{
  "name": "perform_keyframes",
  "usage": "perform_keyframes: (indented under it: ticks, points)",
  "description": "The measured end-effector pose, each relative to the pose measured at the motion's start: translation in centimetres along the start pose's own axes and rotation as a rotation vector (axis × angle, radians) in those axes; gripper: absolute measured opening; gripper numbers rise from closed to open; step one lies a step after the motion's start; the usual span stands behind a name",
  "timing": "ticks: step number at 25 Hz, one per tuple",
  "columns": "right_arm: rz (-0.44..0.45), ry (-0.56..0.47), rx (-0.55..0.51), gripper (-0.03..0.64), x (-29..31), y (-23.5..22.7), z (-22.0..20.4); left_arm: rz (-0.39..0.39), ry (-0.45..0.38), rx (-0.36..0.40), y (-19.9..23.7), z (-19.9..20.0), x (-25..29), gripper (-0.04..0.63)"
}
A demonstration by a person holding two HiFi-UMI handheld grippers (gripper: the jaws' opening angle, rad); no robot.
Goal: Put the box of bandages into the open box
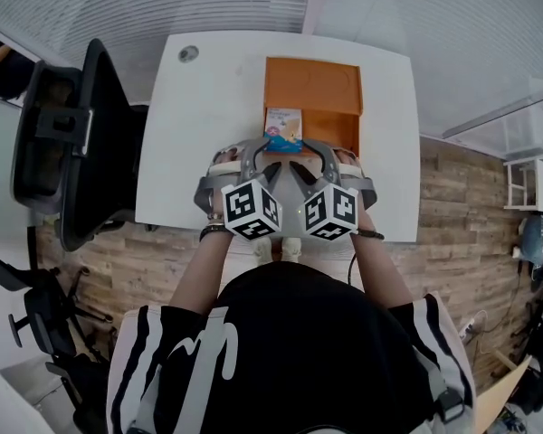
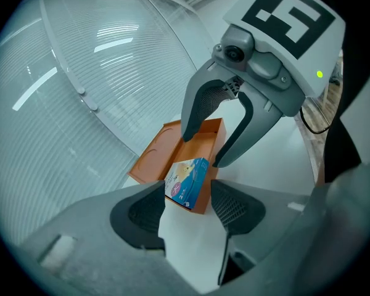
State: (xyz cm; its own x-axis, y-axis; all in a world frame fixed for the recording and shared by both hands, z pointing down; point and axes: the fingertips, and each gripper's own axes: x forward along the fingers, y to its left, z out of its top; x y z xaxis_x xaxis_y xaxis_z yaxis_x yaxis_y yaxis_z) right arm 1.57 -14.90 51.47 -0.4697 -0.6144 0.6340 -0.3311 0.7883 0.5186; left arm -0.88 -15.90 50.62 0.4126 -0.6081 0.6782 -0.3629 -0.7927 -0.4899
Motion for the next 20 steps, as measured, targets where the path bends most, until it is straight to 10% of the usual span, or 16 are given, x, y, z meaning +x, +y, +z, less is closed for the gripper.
perform_keyframes:
  ticks: [20]
  points:
    - [-0.110,-0.216,0.243,0.207,-7.5,-3.3,3.7,0.143,-0.208,-0.201,2.9,3.4,-6.9,0.239]
